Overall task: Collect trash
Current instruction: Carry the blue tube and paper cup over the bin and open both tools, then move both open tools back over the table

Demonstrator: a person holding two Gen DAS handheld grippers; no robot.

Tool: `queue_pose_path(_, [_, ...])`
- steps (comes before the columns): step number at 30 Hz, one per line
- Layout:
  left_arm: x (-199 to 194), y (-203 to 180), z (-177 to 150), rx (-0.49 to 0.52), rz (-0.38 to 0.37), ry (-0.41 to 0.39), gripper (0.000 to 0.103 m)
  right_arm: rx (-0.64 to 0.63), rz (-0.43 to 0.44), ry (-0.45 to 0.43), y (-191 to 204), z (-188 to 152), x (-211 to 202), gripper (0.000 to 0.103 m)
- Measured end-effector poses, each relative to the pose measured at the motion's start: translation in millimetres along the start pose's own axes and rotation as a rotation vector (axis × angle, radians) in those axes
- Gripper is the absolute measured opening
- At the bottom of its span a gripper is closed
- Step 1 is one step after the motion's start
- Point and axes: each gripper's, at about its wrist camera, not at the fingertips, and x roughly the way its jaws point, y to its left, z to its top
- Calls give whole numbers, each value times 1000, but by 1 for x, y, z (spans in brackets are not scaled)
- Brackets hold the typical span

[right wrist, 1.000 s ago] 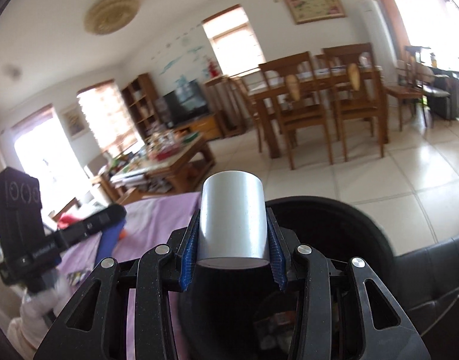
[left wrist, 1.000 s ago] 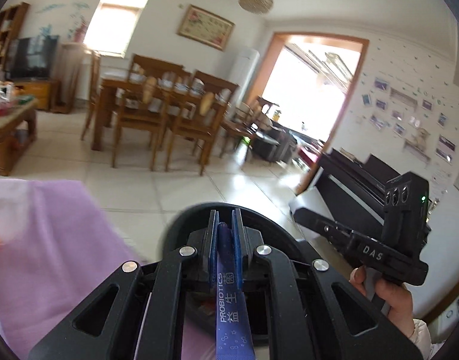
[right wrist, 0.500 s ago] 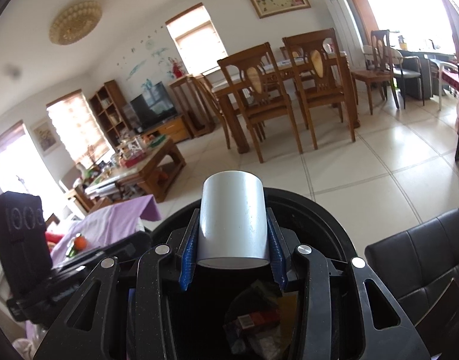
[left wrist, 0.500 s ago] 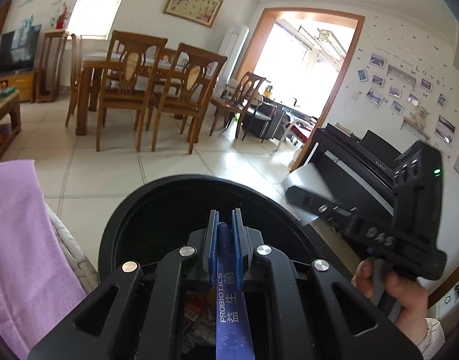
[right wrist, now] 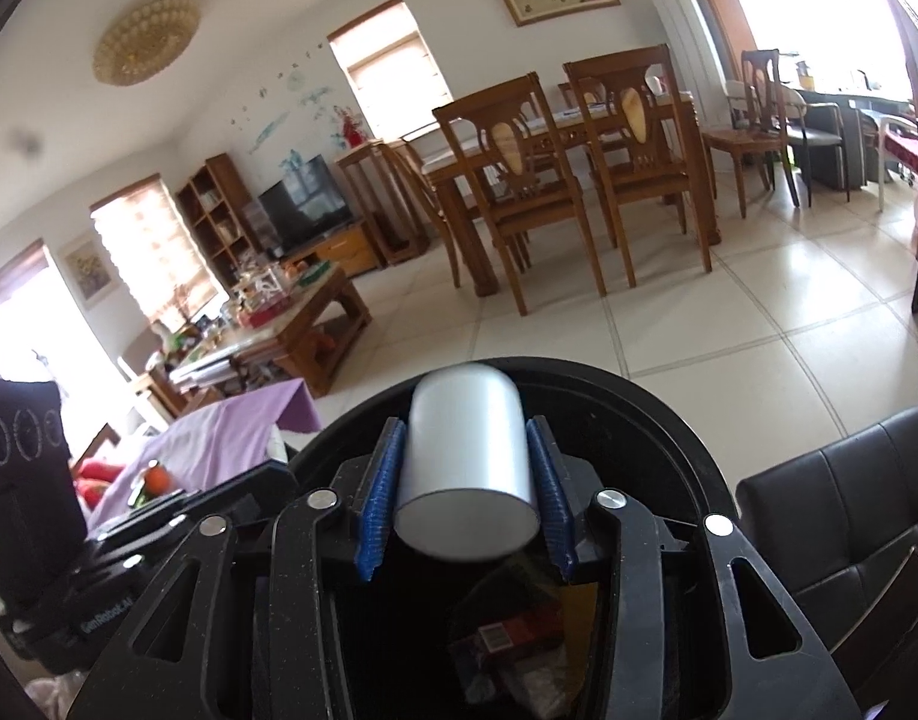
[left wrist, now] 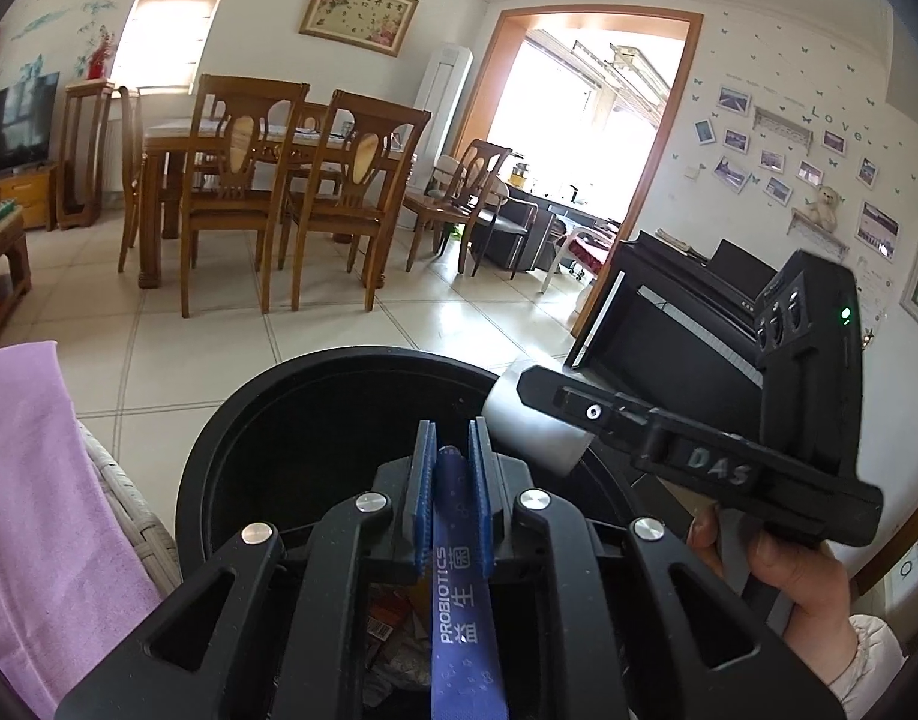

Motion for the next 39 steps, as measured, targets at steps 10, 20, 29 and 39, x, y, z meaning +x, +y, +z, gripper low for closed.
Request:
queue_pose_path(10, [-6, -20, -2, 99, 73, -64, 95, 37, 103, -35, 7, 3, -25, 78])
queue_pose_path(20, [-4, -23, -3, 135, 90, -72, 98, 42, 157, -59, 19, 3, -39, 95])
queue_pose_path(29, [-8, -19, -6, 115, 93, -91, 98, 42, 167, -62, 22, 3, -45, 98])
queue_pose_path(39, [-10, -24, -6, 124, 96, -90, 98, 41, 175, -62, 36, 5, -48, 98])
